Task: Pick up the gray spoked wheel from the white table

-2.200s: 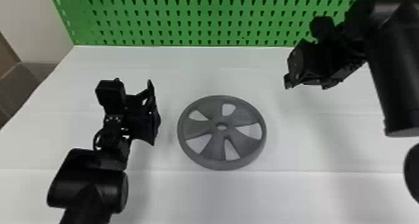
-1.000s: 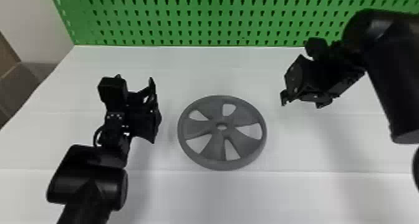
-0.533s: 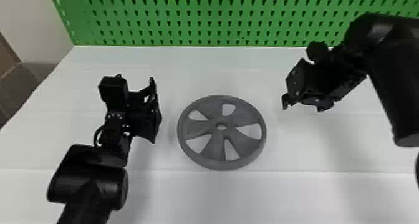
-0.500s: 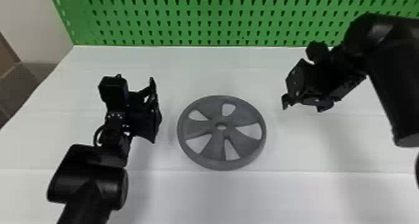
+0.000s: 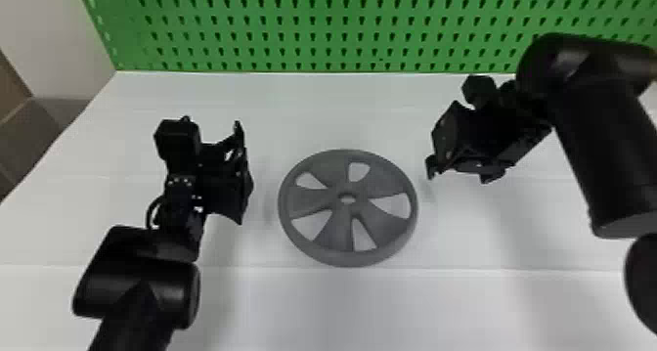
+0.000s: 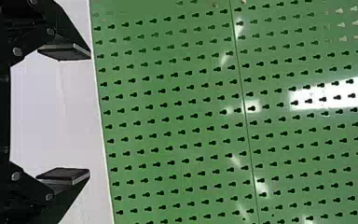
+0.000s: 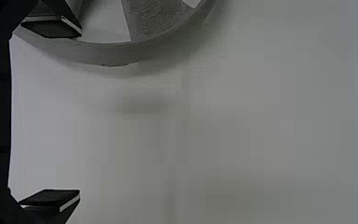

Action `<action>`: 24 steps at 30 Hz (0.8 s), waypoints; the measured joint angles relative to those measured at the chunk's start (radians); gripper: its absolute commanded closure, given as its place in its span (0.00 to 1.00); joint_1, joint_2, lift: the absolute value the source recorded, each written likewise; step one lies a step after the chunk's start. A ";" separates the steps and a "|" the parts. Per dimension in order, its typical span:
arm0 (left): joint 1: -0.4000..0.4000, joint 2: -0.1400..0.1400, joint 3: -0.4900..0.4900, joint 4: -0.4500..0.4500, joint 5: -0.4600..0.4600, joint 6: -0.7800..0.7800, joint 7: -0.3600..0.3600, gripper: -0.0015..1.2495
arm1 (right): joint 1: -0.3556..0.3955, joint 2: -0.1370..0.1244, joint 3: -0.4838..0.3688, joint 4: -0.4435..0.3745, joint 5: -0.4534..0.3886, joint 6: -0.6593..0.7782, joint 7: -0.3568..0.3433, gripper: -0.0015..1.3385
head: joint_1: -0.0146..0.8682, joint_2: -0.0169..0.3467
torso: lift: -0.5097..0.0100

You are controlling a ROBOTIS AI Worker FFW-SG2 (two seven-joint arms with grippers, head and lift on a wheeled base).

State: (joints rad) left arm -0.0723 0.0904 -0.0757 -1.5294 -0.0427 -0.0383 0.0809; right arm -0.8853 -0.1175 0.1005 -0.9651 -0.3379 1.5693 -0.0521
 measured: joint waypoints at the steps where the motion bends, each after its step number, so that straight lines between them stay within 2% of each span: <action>1: 0.000 0.000 0.000 0.000 0.000 0.000 0.000 0.29 | 0.002 0.012 -0.006 0.000 0.013 0.000 0.000 0.07 | 0.90 0.20 | 0.79; 9: 0.000 0.004 0.000 0.000 0.000 0.000 0.000 0.29 | 0.013 0.077 -0.037 -0.005 0.086 0.000 0.000 0.07 | 0.90 0.20 | 0.79; 20: -0.004 0.006 -0.003 0.000 -0.001 0.000 0.000 0.29 | 0.023 0.112 -0.040 -0.002 0.093 0.000 0.000 0.07 | 0.90 0.20 | 0.79; 24: -0.008 0.006 -0.005 0.000 -0.002 0.000 0.000 0.29 | 0.021 0.117 -0.034 0.007 0.091 0.000 0.000 0.06 | 0.90 0.20 | 0.79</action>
State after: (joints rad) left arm -0.0800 0.0967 -0.0810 -1.5294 -0.0443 -0.0384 0.0810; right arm -0.8641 -0.0008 0.0665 -0.9584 -0.2469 1.5693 -0.0521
